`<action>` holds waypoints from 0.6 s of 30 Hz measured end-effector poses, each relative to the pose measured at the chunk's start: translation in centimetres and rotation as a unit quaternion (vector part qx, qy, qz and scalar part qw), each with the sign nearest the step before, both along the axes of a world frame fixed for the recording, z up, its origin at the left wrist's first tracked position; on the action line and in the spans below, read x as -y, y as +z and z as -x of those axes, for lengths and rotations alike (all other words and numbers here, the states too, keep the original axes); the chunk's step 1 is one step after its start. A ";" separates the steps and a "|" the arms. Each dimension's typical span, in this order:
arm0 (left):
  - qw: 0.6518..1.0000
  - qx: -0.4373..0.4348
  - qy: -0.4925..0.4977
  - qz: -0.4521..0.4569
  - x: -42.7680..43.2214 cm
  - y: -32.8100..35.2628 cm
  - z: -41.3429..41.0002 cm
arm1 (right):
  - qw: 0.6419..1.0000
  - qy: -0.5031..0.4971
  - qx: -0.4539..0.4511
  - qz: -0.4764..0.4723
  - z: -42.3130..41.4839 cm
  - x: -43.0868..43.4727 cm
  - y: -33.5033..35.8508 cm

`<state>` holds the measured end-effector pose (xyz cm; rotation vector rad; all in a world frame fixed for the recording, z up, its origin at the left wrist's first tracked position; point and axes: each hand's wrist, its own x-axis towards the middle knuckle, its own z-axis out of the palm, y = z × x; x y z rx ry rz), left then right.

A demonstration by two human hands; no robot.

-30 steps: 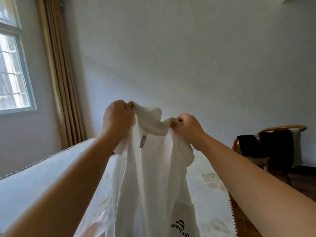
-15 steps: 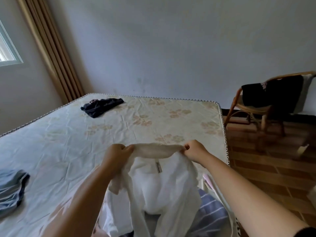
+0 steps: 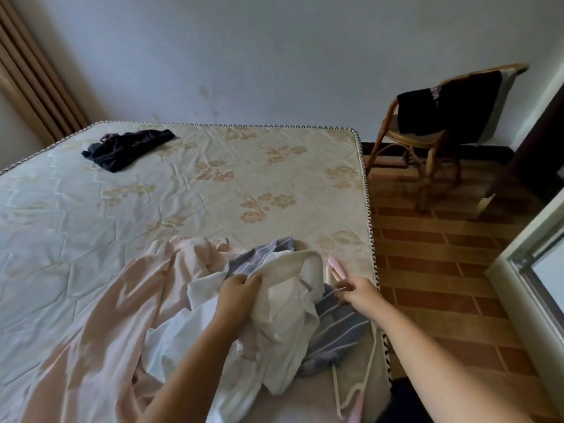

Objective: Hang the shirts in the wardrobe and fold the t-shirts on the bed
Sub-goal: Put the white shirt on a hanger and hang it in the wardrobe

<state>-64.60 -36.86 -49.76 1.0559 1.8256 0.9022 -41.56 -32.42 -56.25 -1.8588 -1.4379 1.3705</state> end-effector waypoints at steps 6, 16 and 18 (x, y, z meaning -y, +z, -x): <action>0.996 -0.014 -0.081 0.041 0.0 -1.9 -4.1 | 0.990 -0.127 0.001 0.063 -2.9 2.3 -4.2; 0.991 -0.018 -0.095 0.087 0.7 -3.3 -5.8 | 0.959 -0.239 -0.013 0.152 -4.8 5.1 -8.3; 0.992 -0.021 -0.090 0.089 0.9 -3.4 -5.7 | 0.951 -0.254 -0.041 0.172 -4.7 5.2 -8.7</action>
